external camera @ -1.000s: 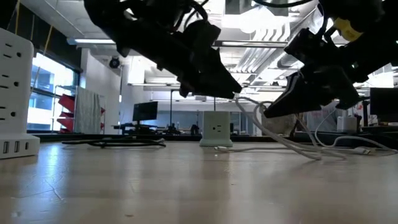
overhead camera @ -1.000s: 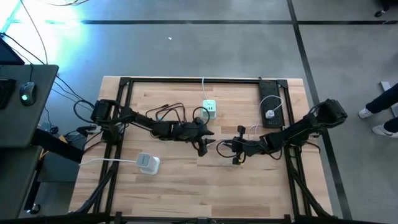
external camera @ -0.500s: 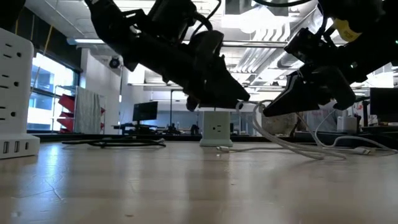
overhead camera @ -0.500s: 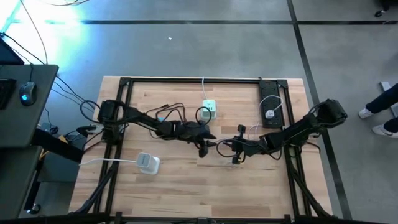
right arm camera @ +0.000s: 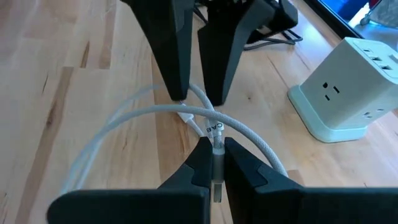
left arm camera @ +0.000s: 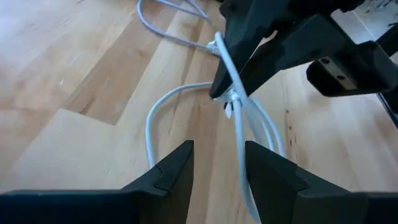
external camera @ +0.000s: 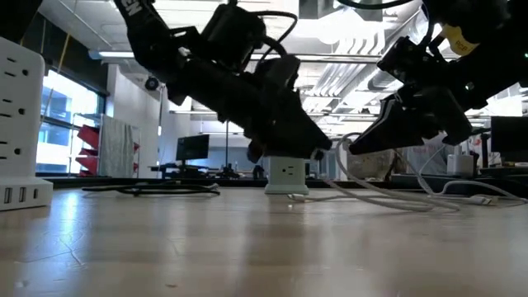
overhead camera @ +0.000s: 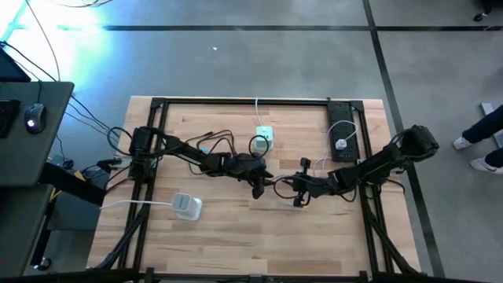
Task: Insert USB
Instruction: Insert the white charger cable into the light green outlet extension
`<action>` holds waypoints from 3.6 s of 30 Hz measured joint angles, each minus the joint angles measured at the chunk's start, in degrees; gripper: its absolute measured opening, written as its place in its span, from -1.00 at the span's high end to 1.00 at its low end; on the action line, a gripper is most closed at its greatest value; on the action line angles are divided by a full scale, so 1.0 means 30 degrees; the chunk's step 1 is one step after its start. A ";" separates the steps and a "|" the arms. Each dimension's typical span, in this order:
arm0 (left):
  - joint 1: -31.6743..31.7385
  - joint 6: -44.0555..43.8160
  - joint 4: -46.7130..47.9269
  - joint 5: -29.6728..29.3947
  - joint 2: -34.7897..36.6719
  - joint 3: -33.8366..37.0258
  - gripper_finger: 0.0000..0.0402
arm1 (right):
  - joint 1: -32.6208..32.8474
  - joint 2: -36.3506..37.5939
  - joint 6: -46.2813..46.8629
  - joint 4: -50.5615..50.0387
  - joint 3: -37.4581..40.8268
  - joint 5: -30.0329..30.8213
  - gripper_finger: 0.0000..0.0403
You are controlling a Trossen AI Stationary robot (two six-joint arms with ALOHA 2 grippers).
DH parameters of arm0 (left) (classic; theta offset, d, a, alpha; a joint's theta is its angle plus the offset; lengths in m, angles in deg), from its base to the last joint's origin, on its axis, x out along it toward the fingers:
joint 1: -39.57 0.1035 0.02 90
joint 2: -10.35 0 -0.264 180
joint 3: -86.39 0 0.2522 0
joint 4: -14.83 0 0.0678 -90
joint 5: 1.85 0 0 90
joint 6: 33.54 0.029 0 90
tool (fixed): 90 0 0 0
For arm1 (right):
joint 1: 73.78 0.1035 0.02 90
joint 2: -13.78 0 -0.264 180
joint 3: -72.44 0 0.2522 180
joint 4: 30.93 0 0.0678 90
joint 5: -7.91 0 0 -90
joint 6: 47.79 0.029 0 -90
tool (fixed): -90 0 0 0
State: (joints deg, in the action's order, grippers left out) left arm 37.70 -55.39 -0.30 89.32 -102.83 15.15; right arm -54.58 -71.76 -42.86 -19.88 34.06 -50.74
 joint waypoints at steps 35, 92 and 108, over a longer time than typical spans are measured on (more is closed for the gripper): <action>-0.0062 0.2893 0.7968 -0.4306 0.2318 -0.0837 1.00 | -0.0390 0.3066 0.2802 -0.6305 -0.0015 -0.4539 -0.24; -0.1674 1.3028 1.1309 -0.2152 0.3139 -0.1675 1.00 | -0.8102 -0.3934 -0.3761 -0.2330 -0.4962 -1.9801 -0.14; -0.1734 1.3013 1.1476 -0.2341 0.3139 -0.1675 1.00 | -0.8011 -0.3920 -0.2815 -0.2292 -0.4983 -2.0010 0.00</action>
State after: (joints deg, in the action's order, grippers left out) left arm 32.50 -16.35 34.13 82.30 -93.42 10.13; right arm -78.61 -83.52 -51.30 -26.76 19.11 -110.77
